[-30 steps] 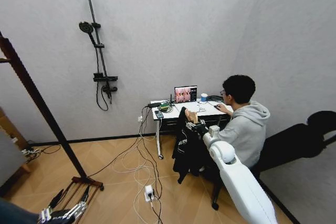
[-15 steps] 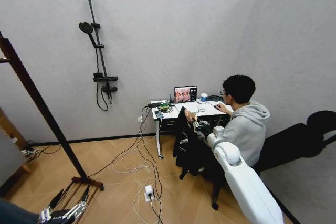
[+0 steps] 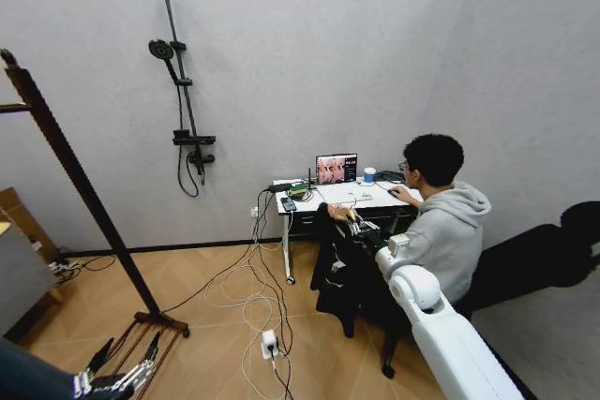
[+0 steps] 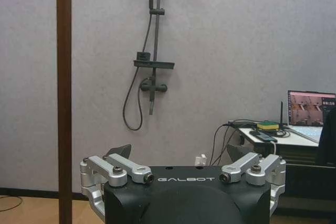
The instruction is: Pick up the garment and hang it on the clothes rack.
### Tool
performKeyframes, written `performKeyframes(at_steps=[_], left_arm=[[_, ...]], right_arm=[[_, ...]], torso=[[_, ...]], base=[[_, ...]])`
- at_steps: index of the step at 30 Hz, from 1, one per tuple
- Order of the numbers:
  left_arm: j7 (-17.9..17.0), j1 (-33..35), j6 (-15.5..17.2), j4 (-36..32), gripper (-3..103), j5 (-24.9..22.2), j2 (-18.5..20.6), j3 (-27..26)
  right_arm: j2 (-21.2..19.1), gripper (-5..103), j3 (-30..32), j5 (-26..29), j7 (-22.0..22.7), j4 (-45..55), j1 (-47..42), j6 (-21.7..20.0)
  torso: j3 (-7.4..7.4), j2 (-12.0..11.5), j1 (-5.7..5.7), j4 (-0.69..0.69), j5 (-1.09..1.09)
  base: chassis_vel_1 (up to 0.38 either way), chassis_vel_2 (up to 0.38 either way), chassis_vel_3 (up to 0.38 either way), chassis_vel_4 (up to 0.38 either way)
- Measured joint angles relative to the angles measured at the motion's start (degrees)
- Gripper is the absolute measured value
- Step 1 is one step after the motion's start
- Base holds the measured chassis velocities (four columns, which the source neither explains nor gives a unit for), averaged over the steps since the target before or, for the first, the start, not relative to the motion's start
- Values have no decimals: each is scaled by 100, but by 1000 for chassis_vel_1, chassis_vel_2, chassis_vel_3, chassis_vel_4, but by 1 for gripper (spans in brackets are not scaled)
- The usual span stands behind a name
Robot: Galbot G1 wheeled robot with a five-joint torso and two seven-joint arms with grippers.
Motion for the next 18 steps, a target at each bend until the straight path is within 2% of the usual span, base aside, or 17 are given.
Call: performKeyframes(at_steps=[6, 9, 18], left_arm=[[0, 0, 0, 0, 100, 0, 0, 0], [0, 0, 0, 0, 100, 0, 0, 0], [-1, 0, 0, 0, 100, 0, 0, 0]], right_arm=[[15, 9, 33, -34, -54, 374, -229, -6], [53, 9, 45, -279, -149, 492, -325, 46], [126, 9, 34, -550, -205, 565, -411, 126]], torso=[[0, 0, -1, 1, 0], [0, 0, -2, 1, -1], [1, -1, 2, 2, 0]], base=[[61, 83, 85, 75], [58, 121, 126, 69], [39, 193, 198, 43]])
